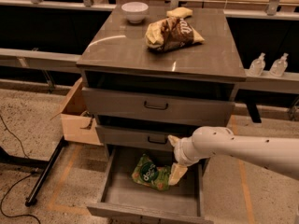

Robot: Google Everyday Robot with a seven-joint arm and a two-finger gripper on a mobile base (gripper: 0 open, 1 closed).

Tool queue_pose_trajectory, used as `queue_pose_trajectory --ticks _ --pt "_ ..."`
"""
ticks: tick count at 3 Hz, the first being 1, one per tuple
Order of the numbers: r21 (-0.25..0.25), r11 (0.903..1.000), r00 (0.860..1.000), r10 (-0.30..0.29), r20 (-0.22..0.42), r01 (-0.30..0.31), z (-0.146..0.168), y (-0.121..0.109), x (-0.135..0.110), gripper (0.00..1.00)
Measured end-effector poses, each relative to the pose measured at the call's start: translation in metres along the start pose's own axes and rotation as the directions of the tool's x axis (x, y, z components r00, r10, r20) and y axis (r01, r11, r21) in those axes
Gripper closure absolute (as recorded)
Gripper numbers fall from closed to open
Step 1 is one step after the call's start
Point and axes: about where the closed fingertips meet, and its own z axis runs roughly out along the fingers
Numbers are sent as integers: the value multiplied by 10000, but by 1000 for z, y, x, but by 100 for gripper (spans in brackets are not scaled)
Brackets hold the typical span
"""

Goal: Pick green rice chip bag from bottom drawer and place on counter

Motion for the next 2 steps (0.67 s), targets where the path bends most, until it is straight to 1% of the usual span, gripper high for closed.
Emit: queue_pose_trajectory --ticks 1,2 --pt "0 10000 10000 1 1 -1 0 0 0 0" --pt "88 9990 9989 434 194 -436 18 7 12 0"
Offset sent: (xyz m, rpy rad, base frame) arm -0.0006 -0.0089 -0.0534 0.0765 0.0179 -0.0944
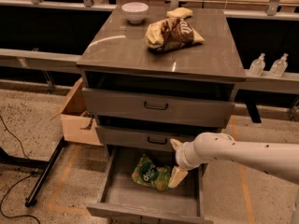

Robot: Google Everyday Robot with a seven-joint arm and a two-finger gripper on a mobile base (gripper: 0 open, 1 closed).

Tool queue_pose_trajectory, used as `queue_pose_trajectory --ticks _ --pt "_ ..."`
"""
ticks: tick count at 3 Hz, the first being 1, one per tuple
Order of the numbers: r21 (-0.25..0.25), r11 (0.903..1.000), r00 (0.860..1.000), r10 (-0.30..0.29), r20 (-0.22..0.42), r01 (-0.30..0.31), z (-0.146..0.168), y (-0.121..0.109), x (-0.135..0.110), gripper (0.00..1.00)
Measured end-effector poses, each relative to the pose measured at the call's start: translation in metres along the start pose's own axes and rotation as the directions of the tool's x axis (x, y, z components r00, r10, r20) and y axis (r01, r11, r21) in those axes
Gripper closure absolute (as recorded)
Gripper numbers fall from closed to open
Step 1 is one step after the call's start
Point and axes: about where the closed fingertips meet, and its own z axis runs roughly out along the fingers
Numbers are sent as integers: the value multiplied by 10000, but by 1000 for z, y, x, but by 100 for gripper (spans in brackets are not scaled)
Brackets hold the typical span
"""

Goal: Pick green rice chip bag from bottom drawer and place on counter

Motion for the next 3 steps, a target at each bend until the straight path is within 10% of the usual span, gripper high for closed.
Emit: queue_pose_trajectory --ticks 3 --pt "49 9958 9890 900 1175 -912 114 2 62 0"
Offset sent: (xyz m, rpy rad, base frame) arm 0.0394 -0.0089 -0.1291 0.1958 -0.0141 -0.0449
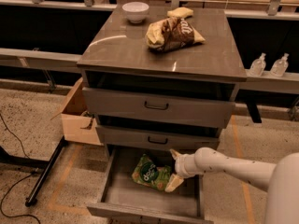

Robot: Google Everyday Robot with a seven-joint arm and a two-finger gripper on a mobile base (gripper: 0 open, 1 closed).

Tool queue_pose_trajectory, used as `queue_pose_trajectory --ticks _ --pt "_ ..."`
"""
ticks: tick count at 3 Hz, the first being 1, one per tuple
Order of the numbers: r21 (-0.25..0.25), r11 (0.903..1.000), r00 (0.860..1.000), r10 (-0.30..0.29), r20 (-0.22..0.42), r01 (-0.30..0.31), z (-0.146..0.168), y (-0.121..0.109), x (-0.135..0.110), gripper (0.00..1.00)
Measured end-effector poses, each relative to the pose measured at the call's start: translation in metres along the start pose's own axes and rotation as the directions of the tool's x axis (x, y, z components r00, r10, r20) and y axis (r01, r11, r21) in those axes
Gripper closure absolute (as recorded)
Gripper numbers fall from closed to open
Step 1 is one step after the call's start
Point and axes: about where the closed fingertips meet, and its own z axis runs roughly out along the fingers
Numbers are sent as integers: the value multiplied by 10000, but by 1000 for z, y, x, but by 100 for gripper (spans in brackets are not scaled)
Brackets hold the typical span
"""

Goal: Pick green rice chip bag from bottom drawer and place on counter

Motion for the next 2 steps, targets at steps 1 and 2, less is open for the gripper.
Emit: queue_pose_trajectory --ticks 1,2 --pt "-29 9960 9958 894 -173 -894 51 2 29 0" --pt "-116 9947 9946 1024 -178 -1026 61 7 34 0"
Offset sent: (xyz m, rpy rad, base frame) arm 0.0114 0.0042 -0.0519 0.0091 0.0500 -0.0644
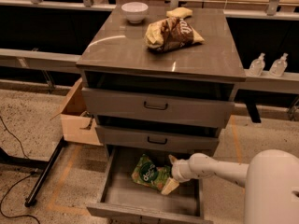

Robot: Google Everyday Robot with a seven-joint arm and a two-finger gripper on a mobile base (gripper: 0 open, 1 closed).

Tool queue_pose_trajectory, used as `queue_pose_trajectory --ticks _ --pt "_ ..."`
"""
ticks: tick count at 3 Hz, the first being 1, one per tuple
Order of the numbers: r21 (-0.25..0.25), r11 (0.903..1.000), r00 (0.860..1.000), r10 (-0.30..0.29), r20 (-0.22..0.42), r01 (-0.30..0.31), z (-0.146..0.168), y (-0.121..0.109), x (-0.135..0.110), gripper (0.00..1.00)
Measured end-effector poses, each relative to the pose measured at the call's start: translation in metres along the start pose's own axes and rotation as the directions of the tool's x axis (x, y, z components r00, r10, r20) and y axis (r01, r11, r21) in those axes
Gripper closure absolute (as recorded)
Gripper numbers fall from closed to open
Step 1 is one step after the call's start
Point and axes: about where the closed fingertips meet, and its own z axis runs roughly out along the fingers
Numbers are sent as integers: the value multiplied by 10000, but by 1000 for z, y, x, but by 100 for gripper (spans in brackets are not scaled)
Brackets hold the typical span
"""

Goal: Pick green rice chip bag from bottom drawer and place on counter

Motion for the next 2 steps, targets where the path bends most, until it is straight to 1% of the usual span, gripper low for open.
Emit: queue_pose_trajectory --ticks 1,2 --pt "314 9989 9991 345 237 -353 8 -5 4 0" --pt "495 9980 9978 354 558 -381 29 -13 5 0"
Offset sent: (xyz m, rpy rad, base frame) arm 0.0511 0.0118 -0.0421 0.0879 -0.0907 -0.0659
